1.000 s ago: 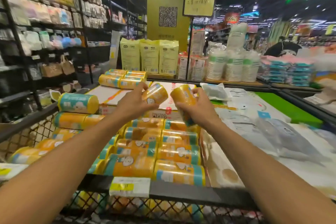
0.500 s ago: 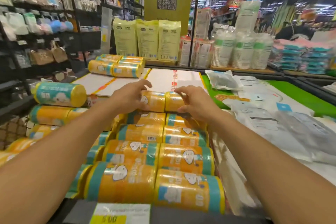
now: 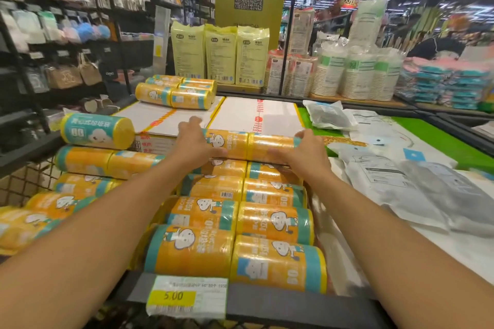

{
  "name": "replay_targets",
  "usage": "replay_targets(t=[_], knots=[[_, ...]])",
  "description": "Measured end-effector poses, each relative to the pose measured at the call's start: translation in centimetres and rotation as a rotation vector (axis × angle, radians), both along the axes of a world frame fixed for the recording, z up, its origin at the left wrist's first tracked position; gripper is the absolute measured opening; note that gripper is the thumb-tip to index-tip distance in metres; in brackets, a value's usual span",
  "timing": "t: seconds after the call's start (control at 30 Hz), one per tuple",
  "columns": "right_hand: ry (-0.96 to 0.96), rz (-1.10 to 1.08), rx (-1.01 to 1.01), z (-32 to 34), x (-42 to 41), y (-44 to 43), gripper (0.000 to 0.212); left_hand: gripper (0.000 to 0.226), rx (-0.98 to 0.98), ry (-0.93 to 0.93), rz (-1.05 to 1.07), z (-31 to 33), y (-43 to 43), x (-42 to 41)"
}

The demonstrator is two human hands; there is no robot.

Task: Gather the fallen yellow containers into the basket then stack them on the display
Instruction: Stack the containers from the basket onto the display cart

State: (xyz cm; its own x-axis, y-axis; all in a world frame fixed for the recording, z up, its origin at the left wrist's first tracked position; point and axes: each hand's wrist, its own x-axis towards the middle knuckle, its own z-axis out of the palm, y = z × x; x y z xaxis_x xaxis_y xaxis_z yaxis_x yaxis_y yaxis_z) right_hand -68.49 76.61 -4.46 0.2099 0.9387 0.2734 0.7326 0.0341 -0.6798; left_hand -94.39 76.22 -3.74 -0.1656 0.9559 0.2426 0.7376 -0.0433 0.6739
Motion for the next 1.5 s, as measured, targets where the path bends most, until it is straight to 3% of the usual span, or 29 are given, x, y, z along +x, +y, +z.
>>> replay_targets(t=[0.1, 0.2, 0.33, 0.57, 0.63, 0.7, 0.83, 1.03, 1.1, 1.23, 1.5], knots=[[0.215, -0.104, -0.031, -0.6, -0.3, -0.3, 0.103, 0.100, -0.054, -0.162, 0.114, -0.2, -0.4, 0.5], [0.247, -0.138, -0.092, -0.7, -0.7, -0.4, 0.079, 0.073, -0.095, -0.231, 0.196, -0.5, -0.4, 0.7], [0.184, -0.099, -0.127, -0.6, -1.0, -0.6, 0.060, 0.059, -0.060, -0.209, 0.212, -1.2, -0.3, 0.7], [0.210, -0.019, -0.205, 0.5, -0.2, -0.9, 0.058, 0.063, -0.137, -0.179, 0.159, -0.1, -0.9, 0.4], [0.248, -0.047, -0.161, 2.2, -0.3, -1.8, 0.052, 0.069, -0.165, -0.212, 0.138, 0.9, -1.7, 0.2], [0.234, -0.092, -0.069, 4.6, -0.9, -3.2, 0.062, 0.073, -0.137, -0.218, 0.143, 2.6, -3.3, -0.3], [0.268, 0.142, 0.024, 8.1, -4.6, -7.4, 0.074, 0.069, 0.036, -0.359, 0.127, 5.1, -10.2, -2.9], [0.484, 0.530, 0.003, 8.1, -14.5, -17.0, 0.060, 0.053, 0.210, -0.488, 0.127, 5.6, -25.3, -7.9], [0.518, 0.668, 0.002, 7.3, -18.5, -20.8, 0.056, 0.038, 0.262, -0.514, 0.180, 4.7, -30.0, -9.5], [0.569, 0.915, -0.043, 5.3, -25.8, -28.0, 0.048, 0.042, 0.349, -0.545, 0.348, 1.8, -38.3, -13.4], [0.542, 1.133, -0.236, -4.0, -35.3, -37.1, 0.038, 0.031, 0.366, -0.675, 0.709, -7.2, -51.0, -20.5]])
